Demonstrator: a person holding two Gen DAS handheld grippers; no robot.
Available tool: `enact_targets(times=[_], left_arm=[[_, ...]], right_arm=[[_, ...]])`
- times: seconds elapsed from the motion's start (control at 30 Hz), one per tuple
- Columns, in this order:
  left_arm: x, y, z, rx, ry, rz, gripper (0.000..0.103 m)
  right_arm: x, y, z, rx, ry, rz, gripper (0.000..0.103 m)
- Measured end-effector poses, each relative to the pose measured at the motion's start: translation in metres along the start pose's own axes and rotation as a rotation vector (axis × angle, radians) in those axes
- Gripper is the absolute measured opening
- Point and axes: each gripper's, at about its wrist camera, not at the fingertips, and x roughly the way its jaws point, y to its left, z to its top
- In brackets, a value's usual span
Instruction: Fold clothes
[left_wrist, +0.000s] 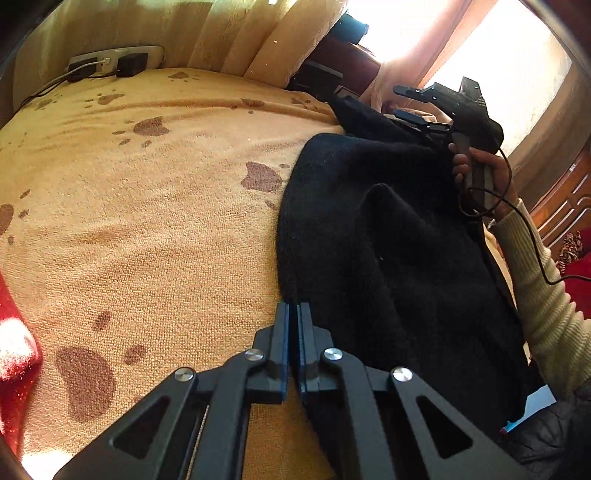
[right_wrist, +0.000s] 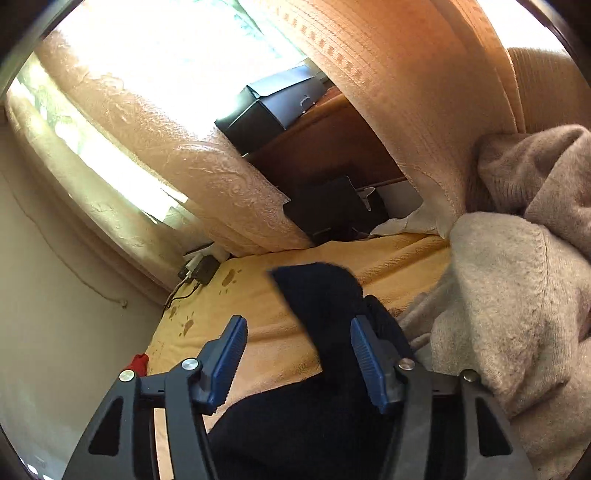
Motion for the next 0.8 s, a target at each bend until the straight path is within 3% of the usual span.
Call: enact_targets(times=[0.1, 0.2, 0.33, 0.43, 0.5, 0.67, 0.8], left_arm=[[-0.001, 0.003, -0.001, -0.021, 0.003, -0.020, 0.005], [-0.007, 0.007, -0.003, -0.048, -0.002, -0.040, 0.006], [-0.020, 0.006, -0.009, -0.053, -0.019, -0.070, 0.007], [-0.028, 0.005, -0.014, -0.059, -0.020, -0.103, 0.024], [-0.030, 0.004, -0.021, -0.067, -0.011, -0.136, 0.047], [-0.045, 0.003, -0.035, -0.099, -0.005, -0.245, 0.077], [-0.053, 0.004, -0.047, -0.142, 0.019, -0.306, 0.081]], right_arm=[[-0.021, 0.026, -0.007, -0.099, -0.040, -0.012, 0.062], [-0.035, 0.066, -0.032, -0.243, -0.043, 0.049, 0.063], [-0.033, 0.142, -0.112, -0.607, 0.074, 0.103, 0.063], [-0.032, 0.189, -0.179, -0.805, 0.184, 0.218, 0.063], [-0.034, 0.208, -0.212, -0.895, 0.234, 0.287, 0.063], [-0.029, 0.220, -0.250, -0.981, 0.347, 0.296, 0.063], [-0.031, 0.214, -0.255, -0.916, 0.346, 0.243, 0.063]])
